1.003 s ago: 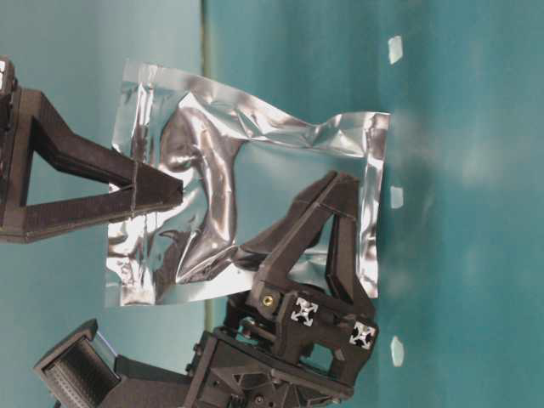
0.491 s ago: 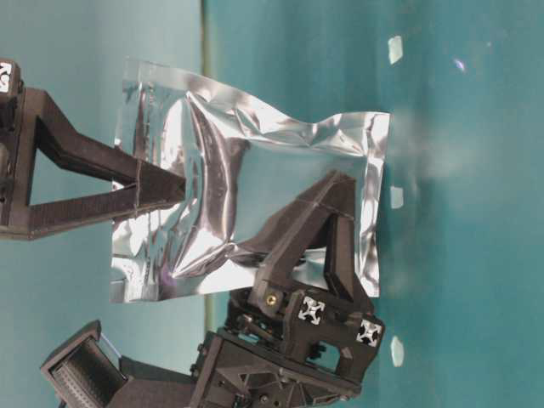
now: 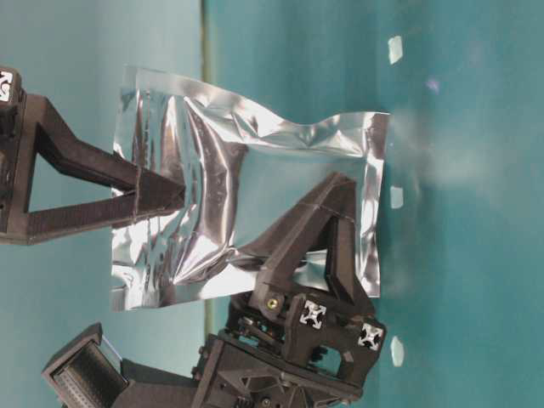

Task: Hand over the silver zip bag and make it stand upright.
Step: 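Close the left gripper on the bag's bottom edge, then open the right gripper, release the bag, and retract right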

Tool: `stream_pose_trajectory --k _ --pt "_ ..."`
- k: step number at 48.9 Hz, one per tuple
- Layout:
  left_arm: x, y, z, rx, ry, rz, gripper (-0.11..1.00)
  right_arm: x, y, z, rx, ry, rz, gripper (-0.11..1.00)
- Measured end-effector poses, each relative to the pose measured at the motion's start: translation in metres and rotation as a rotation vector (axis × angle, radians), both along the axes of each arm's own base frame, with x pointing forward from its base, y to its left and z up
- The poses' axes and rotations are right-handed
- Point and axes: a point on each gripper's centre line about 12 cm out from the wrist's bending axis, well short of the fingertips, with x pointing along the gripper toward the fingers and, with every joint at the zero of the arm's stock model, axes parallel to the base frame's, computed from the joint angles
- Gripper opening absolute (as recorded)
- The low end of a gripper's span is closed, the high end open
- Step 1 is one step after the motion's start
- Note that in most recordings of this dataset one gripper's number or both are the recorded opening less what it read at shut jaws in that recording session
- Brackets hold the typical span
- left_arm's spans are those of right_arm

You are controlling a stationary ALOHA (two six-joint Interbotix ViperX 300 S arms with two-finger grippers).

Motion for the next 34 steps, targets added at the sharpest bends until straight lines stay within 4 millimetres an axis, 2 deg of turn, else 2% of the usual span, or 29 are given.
stream_pose_trajectory --k 9,13,15,23,34 --pt "0.000 0.001 -0.001 -0.002 0.006 0.003 0.25 0.001 0.002 0.000 0.004 -0.005 0.003 0.78" --pt "0.000 0.002 -0.001 -0.002 0.011 0.007 0.23 0.001 0.003 0.000 0.004 -0.006 0.006 0.95" --pt "-0.001 0.002 -0.002 -0.002 0.015 0.005 0.23 0.001 0.005 0.001 0.004 -0.012 0.009 0.98" --pt "0.000 0.002 -0.002 0.006 0.017 0.003 0.23 0.001 0.009 0.015 0.005 -0.073 0.014 0.95" --pt "0.000 0.002 -0.002 0.010 0.017 0.001 0.23 -0.013 0.006 0.041 0.003 -0.127 -0.038 0.95"
